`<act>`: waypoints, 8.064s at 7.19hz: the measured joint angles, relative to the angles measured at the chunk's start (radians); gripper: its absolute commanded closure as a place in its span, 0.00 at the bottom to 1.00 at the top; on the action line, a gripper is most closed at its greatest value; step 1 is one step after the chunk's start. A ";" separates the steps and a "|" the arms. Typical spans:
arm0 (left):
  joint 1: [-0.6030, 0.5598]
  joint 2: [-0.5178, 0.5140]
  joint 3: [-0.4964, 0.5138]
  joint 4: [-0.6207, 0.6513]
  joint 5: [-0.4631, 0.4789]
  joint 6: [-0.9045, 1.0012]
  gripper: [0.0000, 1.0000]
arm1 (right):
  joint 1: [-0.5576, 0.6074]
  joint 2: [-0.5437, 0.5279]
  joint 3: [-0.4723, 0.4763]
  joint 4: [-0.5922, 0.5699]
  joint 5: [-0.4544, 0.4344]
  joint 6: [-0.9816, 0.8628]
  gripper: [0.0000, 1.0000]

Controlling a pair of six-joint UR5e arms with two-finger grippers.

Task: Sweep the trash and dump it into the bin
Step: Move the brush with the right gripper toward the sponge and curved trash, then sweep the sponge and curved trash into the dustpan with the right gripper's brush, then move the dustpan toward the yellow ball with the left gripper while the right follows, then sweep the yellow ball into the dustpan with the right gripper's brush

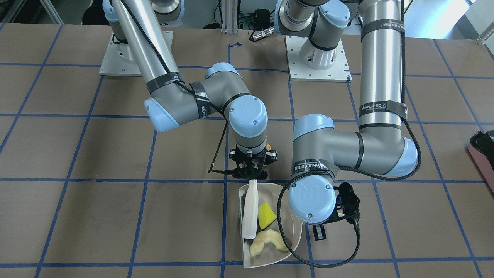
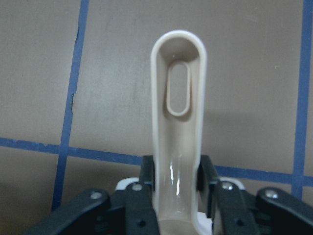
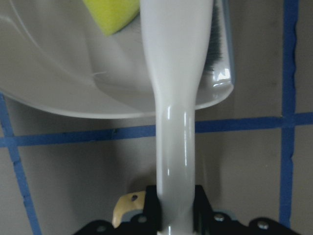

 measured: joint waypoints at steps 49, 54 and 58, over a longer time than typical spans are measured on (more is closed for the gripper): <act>0.348 0.457 -0.543 0.073 0.064 0.392 1.00 | 0.137 -0.248 0.308 0.050 -0.056 0.142 1.00; 0.284 0.445 -0.568 0.196 -0.097 0.425 1.00 | 0.242 -0.129 0.178 -0.076 -0.015 0.278 1.00; 0.332 0.469 -0.656 0.314 -0.061 0.467 1.00 | 0.254 -0.091 0.115 -0.052 -0.003 0.291 1.00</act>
